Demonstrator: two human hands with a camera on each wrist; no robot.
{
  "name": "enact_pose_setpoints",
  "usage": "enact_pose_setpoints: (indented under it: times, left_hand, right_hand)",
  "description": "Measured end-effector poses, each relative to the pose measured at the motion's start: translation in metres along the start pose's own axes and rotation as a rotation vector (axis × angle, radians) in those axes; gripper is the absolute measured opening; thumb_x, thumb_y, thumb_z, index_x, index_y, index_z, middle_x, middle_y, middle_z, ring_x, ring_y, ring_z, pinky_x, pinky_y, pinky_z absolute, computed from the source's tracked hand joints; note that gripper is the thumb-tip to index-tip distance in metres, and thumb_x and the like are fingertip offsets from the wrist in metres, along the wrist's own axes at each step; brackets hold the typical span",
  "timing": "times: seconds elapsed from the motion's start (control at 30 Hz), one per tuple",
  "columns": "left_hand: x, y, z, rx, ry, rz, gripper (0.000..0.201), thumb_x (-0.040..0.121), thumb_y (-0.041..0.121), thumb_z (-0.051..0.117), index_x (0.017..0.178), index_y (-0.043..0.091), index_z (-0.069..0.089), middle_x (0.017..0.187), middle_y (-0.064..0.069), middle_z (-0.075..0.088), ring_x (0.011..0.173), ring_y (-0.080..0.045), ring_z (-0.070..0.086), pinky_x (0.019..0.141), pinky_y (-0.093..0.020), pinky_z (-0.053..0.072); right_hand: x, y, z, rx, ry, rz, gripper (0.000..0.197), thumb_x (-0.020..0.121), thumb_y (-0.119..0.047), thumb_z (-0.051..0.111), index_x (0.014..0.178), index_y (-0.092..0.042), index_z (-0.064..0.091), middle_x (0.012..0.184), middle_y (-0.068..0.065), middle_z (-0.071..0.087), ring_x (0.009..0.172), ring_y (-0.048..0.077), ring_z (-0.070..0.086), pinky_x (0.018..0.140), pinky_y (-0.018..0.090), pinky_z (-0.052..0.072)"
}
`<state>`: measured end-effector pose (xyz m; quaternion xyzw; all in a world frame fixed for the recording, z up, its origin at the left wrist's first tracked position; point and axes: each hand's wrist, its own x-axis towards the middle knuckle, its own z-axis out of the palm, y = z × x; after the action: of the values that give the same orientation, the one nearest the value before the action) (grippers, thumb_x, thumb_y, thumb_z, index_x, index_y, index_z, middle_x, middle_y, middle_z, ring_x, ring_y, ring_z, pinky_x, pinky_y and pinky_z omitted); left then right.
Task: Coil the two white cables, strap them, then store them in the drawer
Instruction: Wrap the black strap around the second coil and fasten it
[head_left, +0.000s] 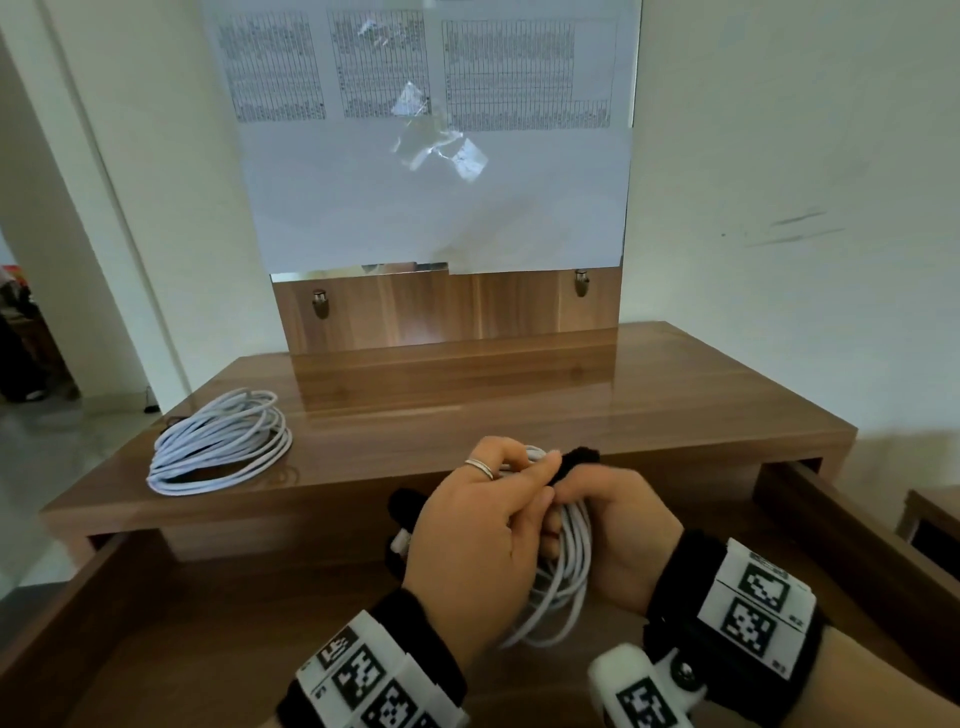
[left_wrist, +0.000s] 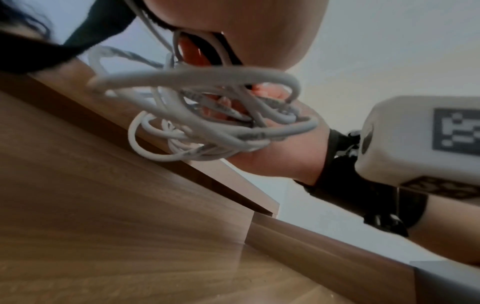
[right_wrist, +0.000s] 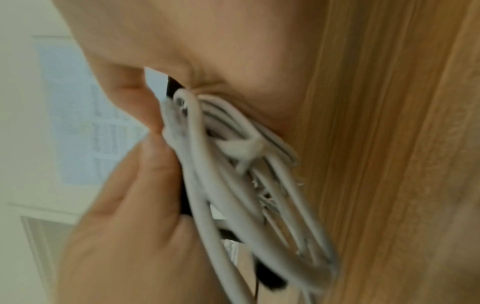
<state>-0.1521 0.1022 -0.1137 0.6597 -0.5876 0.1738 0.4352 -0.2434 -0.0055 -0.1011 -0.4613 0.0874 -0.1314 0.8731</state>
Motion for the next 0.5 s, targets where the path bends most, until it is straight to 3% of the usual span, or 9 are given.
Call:
enact_pose_setpoints:
  times: [0.1, 0.13, 0.2, 0.3, 0.33, 0.4, 0.47, 0.5]
  left_hand:
    - [0.001, 0.002, -0.006, -0.06, -0.027, 0.016, 0.032, 0.094, 0.016, 0.048, 0.119, 0.019, 0.069, 0.107, 0.021, 0.05, 0.081, -0.003, 0.06, 0.073, -0.011, 0.049]
    - [0.0, 0.001, -0.006, -0.101, -0.057, 0.013, 0.036, 0.091, 0.013, 0.046, 0.118, 0.018, 0.069, 0.111, 0.018, 0.052, 0.086, -0.005, 0.062, 0.076, -0.014, 0.051]
    - [0.0, -0.001, -0.009, -0.282, -0.124, -0.076, 0.046, 0.082, 0.007, 0.043, 0.118, 0.019, 0.069, 0.117, 0.011, 0.056, 0.098, -0.01, 0.063, 0.086, -0.022, 0.053]
    - [0.005, -0.012, -0.013, -0.756, -0.21, -0.344, 0.055, 0.076, -0.003, 0.039, 0.122, 0.009, 0.067, 0.115, -0.016, 0.065, 0.101, -0.033, 0.067, 0.093, -0.046, 0.054]
    - [0.008, -0.013, -0.016, -0.829, -0.218, -0.418, 0.053, 0.078, -0.006, 0.037, 0.121, 0.004, 0.067, 0.111, -0.021, 0.068, 0.1, -0.038, 0.067, 0.092, -0.047, 0.054]
    - [0.015, -0.014, -0.024, -0.763, -0.141, -0.514, 0.046, 0.085, -0.013, 0.035, 0.106, 0.002, 0.072, 0.097, -0.018, 0.074, 0.088, -0.031, 0.072, 0.08, -0.037, 0.059]
    - [0.022, -0.017, -0.036, -0.624, 0.016, -0.512, 0.042, 0.087, -0.017, 0.036, 0.092, 0.002, 0.073, 0.079, -0.015, 0.072, 0.065, -0.024, 0.07, 0.064, -0.03, 0.058]
    - [0.025, -0.021, -0.045, -0.614, 0.063, -0.501, 0.038, 0.087, -0.016, 0.04, 0.092, 0.003, 0.072, 0.076, -0.013, 0.071, 0.063, -0.023, 0.068, 0.063, -0.031, 0.057]
  right_hand:
    - [-0.001, 0.002, 0.0, 0.015, -0.105, -0.013, 0.042, 0.089, -0.032, 0.056, 0.11, 0.002, 0.065, 0.08, 0.018, 0.063, 0.072, 0.028, 0.063, 0.072, 0.037, 0.053]
    - [0.001, 0.003, -0.002, -0.025, -0.09, -0.033, 0.044, 0.09, -0.035, 0.059, 0.113, 0.002, 0.064, 0.086, 0.02, 0.065, 0.077, 0.031, 0.065, 0.075, 0.039, 0.054]
    - [0.004, 0.003, -0.005, -0.139, -0.021, -0.077, 0.043, 0.086, -0.035, 0.064, 0.108, 0.002, 0.065, 0.071, 0.015, 0.058, 0.062, 0.026, 0.058, 0.061, 0.033, 0.051]
    - [0.006, 0.001, -0.014, -0.27, 0.063, -0.141, 0.041, 0.084, -0.027, 0.065, 0.108, 0.005, 0.058, 0.056, 0.006, 0.039, 0.046, 0.015, 0.038, 0.044, 0.024, 0.037]
    - [0.008, 0.001, -0.016, -0.287, 0.077, -0.147, 0.038, 0.083, -0.023, 0.063, 0.107, 0.006, 0.058, 0.054, 0.005, 0.037, 0.044, 0.014, 0.036, 0.042, 0.023, 0.036]
    - [0.008, 0.003, -0.016, -0.351, 0.05, -0.132, 0.031, 0.084, -0.016, 0.063, 0.104, 0.007, 0.058, 0.054, 0.005, 0.037, 0.042, 0.013, 0.037, 0.041, 0.023, 0.036]
    - [0.008, 0.006, -0.014, -0.447, -0.012, -0.099, 0.013, 0.088, -0.008, 0.063, 0.094, 0.003, 0.058, 0.054, 0.005, 0.04, 0.041, 0.013, 0.039, 0.041, 0.024, 0.036]
    - [0.007, 0.007, -0.013, -0.507, -0.044, -0.072, 0.008, 0.089, -0.005, 0.063, 0.09, 0.0, 0.057, 0.055, 0.006, 0.042, 0.041, 0.013, 0.04, 0.041, 0.024, 0.037]
